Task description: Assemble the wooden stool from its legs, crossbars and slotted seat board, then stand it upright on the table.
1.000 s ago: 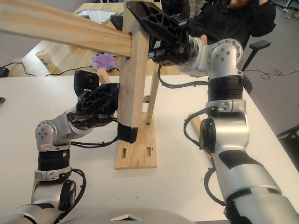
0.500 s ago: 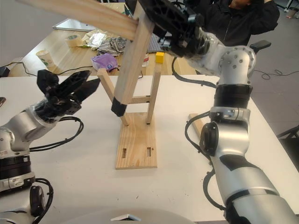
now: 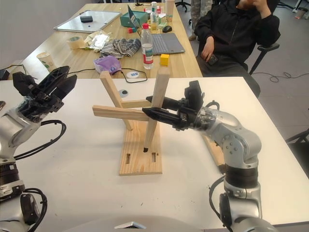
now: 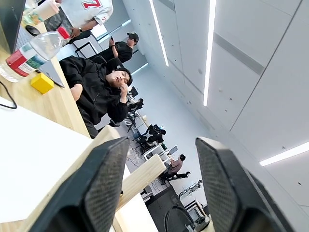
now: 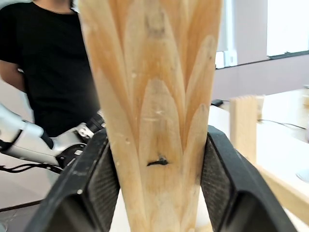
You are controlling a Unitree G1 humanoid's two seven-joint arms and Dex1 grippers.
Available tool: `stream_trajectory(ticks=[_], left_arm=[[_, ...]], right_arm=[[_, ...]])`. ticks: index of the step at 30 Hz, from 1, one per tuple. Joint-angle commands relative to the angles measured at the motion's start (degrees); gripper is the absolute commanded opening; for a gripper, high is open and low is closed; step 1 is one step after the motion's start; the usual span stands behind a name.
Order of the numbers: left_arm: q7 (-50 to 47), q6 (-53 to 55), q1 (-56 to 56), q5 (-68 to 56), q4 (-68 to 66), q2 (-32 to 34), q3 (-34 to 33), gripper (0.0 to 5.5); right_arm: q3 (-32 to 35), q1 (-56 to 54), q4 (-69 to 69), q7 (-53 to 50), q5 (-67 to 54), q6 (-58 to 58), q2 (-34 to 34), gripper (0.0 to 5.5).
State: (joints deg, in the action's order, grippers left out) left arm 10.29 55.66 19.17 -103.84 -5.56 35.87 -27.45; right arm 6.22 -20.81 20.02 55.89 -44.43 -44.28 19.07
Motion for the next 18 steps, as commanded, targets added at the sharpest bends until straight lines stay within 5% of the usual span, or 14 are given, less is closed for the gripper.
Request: stream_trajectory(ticks=[1,18], left_arm=[[-0.8,-0.3,0.0,1.6,-0.3,-0.2,-0.5,2.51],[-4.7,-1.0,2.8,1.0,1.7,-3.9,1.8,2.51]], right_arm=[[-2.3,6.0,1.0,-0.3,3.3,5.4,1.6,2.1],[-7.4,10.4,-5.7,2.7,9.1,16.1,3.8,2.1]])
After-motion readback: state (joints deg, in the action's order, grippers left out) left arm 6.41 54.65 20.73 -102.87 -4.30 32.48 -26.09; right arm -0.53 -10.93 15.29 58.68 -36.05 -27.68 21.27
